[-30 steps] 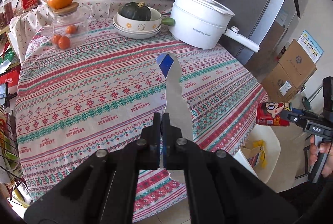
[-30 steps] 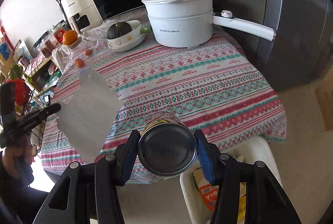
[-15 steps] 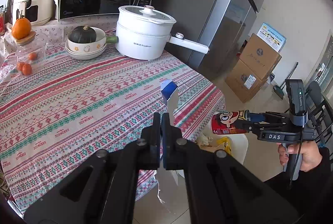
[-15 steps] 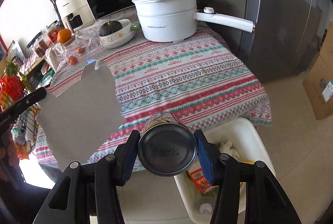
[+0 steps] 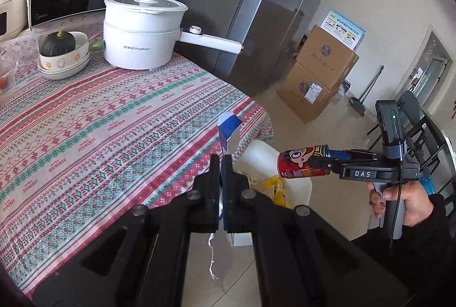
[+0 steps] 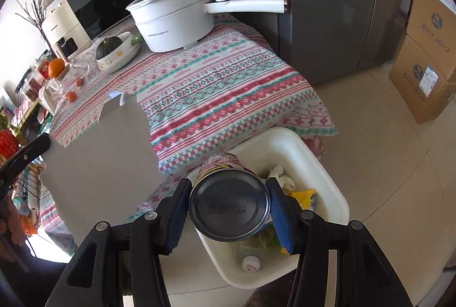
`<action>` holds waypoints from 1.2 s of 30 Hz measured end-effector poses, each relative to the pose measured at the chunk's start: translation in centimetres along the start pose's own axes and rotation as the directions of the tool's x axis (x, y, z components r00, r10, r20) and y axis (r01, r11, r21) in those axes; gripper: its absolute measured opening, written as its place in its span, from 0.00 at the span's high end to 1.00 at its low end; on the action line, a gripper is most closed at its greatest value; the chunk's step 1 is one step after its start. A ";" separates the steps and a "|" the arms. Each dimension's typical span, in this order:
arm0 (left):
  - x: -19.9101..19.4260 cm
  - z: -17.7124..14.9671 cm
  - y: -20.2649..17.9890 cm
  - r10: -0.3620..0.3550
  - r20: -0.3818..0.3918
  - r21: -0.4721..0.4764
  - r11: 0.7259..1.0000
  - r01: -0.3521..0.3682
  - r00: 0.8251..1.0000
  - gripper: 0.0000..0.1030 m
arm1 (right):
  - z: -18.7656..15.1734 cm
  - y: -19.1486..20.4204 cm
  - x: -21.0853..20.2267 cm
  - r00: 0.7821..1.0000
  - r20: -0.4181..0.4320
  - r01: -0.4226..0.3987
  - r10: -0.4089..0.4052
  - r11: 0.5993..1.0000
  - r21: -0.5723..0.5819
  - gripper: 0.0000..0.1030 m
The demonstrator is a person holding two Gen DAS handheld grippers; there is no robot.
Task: Collect trash
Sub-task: 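Carry the paper and the can over the white bin with both tools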
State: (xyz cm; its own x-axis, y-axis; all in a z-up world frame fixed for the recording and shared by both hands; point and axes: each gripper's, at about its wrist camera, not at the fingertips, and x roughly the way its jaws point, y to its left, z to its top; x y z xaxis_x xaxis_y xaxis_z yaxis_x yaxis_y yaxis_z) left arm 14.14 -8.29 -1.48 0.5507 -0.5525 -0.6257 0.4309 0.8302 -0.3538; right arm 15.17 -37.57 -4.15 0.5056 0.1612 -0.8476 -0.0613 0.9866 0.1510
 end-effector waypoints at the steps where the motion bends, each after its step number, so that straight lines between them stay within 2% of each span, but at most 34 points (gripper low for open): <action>1: 0.4 0.0 -0.3 -0.009 -0.006 0.000 1.000 0.009 1.000 0.98 | -0.2 -0.7 -0.2 1.000 -0.002 0.003 -0.003 1.000 0.016 0.47; 13: 5.9 -0.3 -6.2 -0.138 -0.071 0.020 0.990 0.140 0.988 0.98 | -2.4 -6.6 -1.7 0.999 -0.019 0.035 -0.032 0.992 0.122 0.47; 20: 9.5 -0.6 -8.3 -0.085 -0.101 0.056 0.994 0.091 0.991 0.98 | -3.2 -8.9 -1.9 0.998 -0.036 0.051 -0.046 0.985 0.167 0.47; 30: 12.3 -1.0 -6.5 0.022 -0.117 0.061 0.998 -0.015 0.993 0.97 | -2.8 -8.3 -1.3 0.998 -0.049 0.055 -0.049 0.988 0.145 0.47; 32: 12.1 -0.9 -5.8 0.056 -0.130 0.049 0.998 -0.050 0.990 0.81 | -2.6 -8.0 -1.1 0.998 -0.051 0.055 -0.048 0.988 0.141 0.47; 34: 11.4 -0.6 -4.9 0.081 -0.127 0.026 0.997 -0.079 0.989 0.46 | -2.5 -7.7 -0.9 0.997 -0.055 0.055 -0.048 0.989 0.137 0.47; 36: 10.4 -0.4 -4.1 0.101 -0.124 0.001 0.995 -0.102 0.987 0.32 | -2.3 -7.2 -0.6 0.997 -0.060 0.058 -0.051 0.990 0.131 0.47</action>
State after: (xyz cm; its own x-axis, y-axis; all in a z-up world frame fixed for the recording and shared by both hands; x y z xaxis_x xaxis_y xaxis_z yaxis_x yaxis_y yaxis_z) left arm 17.82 -17.37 -6.77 0.4990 -0.4519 -0.7394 0.3732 0.8821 -0.2873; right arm 13.34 -44.74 -5.91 0.4555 0.1119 -0.8832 0.0819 0.9826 0.1667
